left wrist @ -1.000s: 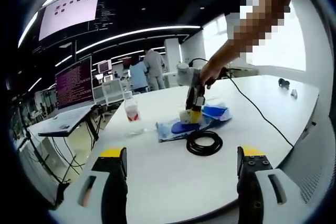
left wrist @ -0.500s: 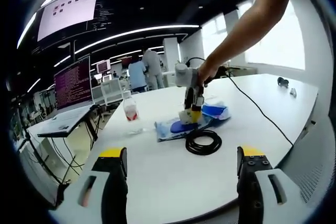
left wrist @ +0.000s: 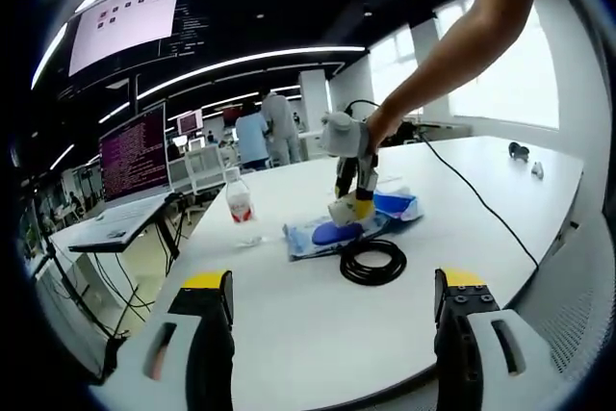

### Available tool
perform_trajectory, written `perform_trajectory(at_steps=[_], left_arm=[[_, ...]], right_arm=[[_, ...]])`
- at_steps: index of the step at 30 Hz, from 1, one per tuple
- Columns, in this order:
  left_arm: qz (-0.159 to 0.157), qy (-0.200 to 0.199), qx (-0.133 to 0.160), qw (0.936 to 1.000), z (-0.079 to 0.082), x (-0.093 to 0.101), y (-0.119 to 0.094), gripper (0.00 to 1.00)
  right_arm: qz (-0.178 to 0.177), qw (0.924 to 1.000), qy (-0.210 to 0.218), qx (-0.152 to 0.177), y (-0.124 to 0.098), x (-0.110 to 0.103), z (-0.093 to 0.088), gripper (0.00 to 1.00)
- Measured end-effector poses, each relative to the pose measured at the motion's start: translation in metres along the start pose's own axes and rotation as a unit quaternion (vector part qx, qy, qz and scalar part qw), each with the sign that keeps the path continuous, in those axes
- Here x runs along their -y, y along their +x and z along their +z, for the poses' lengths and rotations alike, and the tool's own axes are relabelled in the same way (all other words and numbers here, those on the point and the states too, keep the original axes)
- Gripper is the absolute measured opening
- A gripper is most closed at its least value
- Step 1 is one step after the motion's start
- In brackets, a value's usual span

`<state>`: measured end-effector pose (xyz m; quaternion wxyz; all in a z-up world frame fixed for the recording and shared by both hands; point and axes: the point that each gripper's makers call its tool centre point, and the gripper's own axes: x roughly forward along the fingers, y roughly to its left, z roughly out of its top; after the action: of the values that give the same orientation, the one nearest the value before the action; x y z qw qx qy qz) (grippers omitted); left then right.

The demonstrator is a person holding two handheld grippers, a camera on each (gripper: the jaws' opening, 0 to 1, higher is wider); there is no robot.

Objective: Arrange the tabletop items into an orderly group along one side of the table until the central work area is clear of visible clutter.

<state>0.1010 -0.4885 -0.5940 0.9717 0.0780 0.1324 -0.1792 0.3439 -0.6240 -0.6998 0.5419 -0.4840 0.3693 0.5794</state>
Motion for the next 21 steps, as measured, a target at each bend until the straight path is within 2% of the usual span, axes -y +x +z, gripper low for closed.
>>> perform_trajectory(at_steps=[2,7,11,16,21], left_arm=[[0.000,0.000,0.000,1.0000,0.000,0.000,0.000,0.85],[-0.001,0.001,0.000,1.0000,0.000,0.001,0.000,0.86],[0.000,0.002,0.001,1.0000,0.001,0.001,0.000,0.85],[0.001,0.002,0.001,1.0000,0.001,0.001,0.000,0.85],[0.001,0.002,0.001,1.0000,0.001,0.001,0.000,0.85]], right_arm=[[0.004,0.9998,-0.019,0.010,-0.004,0.000,0.004,0.41],[0.007,0.9969,-0.078,-0.006,-0.011,-0.001,0.004,0.40],[0.013,0.9960,-0.088,-0.004,-0.013,0.000,0.006,0.40],[0.029,0.9887,-0.144,-0.031,-0.006,-0.011,-0.001,0.40],[0.042,0.9834,-0.173,-0.037,-0.004,-0.020,0.001,0.40]])
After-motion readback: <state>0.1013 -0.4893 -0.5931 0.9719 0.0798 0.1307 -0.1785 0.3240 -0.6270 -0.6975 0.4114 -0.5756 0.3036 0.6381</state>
